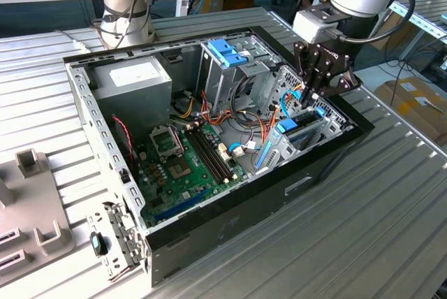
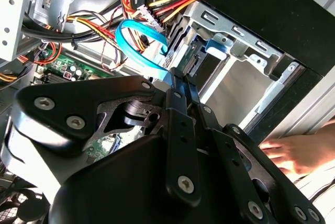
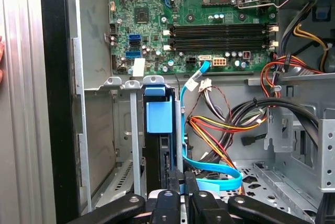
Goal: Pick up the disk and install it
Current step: 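Insert the first disk wire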
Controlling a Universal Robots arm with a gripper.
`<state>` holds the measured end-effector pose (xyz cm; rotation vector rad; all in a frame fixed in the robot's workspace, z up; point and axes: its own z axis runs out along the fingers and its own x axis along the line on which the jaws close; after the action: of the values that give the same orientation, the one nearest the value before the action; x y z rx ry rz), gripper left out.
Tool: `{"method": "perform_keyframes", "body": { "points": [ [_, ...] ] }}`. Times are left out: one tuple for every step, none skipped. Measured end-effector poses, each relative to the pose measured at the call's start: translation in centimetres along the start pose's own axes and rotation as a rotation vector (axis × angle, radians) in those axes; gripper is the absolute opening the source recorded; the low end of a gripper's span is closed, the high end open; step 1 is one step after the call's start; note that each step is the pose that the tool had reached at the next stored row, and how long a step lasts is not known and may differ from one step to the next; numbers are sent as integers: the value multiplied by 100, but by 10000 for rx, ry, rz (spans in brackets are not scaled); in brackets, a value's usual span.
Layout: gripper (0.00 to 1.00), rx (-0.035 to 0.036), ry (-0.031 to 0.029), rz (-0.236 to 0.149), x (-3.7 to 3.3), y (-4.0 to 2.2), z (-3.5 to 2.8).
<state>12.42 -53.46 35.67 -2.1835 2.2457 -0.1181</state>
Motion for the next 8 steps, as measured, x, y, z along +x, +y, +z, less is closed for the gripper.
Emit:
{"method": "perform_keyframes", "body": {
  "points": [
    [16,34,0,1,2,9,0],
    [16,40,0,0,2,9,0],
    [16,41,1,0,2,9,0],
    [16,41,0,0,2,9,0],
    [16,43,0,0,2,9,0],
    [16,45,-1,0,2,9,0],
    [16,45,-1,0,2,10,0],
    [16,46,0,1,2,10,0]
  ]
}}
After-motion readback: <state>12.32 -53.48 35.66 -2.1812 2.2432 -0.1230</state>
